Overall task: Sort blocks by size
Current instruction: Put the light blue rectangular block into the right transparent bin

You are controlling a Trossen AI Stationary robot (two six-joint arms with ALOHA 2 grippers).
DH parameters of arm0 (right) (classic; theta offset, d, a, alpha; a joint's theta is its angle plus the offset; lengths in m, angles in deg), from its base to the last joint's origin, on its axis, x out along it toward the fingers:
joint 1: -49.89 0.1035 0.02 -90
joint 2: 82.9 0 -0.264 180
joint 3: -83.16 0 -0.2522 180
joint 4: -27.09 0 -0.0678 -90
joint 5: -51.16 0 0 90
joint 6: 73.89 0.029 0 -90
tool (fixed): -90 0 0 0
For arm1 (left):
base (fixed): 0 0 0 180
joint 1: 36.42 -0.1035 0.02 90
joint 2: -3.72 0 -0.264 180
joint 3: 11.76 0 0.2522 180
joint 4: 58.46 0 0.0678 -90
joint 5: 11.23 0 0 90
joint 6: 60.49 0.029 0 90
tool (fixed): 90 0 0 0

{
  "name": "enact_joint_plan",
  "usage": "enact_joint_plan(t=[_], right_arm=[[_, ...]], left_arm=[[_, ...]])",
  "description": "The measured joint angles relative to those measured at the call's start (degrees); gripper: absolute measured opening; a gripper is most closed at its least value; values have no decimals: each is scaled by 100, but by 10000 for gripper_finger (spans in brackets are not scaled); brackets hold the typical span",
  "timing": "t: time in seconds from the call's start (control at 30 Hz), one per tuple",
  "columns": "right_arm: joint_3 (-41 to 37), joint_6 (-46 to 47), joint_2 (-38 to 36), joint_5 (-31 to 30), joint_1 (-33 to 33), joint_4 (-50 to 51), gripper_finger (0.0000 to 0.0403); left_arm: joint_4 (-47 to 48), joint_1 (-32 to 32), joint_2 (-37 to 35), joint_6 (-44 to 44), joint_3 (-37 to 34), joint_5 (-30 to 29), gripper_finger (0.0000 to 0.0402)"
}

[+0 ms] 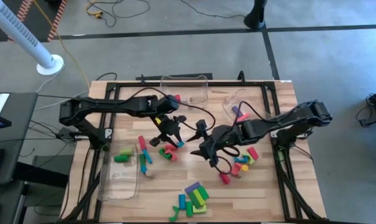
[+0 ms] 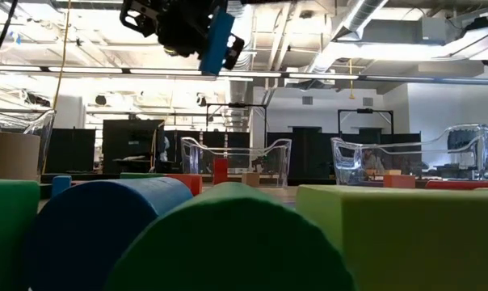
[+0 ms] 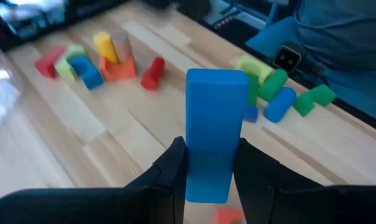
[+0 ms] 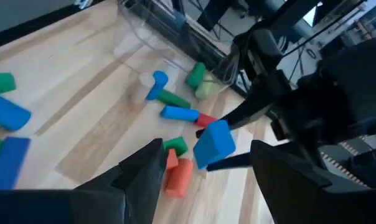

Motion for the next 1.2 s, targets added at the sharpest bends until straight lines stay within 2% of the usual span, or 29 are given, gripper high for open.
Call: enact_joint_plan(t=[0.13, 0.73, 0.83, 1.1, 1.2], right_arm=[[12, -49, 205, 19, -94, -289, 270], [1, -288, 807, 169, -181, -1073, 263], [1, -335, 837, 170, -181, -1038, 237], [1, -568, 829, 168, -175, -1015, 115], [1, -669, 828, 182, -170, -970, 87]], left_arm=[[-423, 0, 1, -142, 0, 160, 97], [-418, 0, 0, -103, -7, 235, 97], [-357, 4, 1, -112, -7, 235, 97], [-219, 6, 1, -88, -6, 266, 97], [-154, 4, 1, -92, -5, 308, 96]])
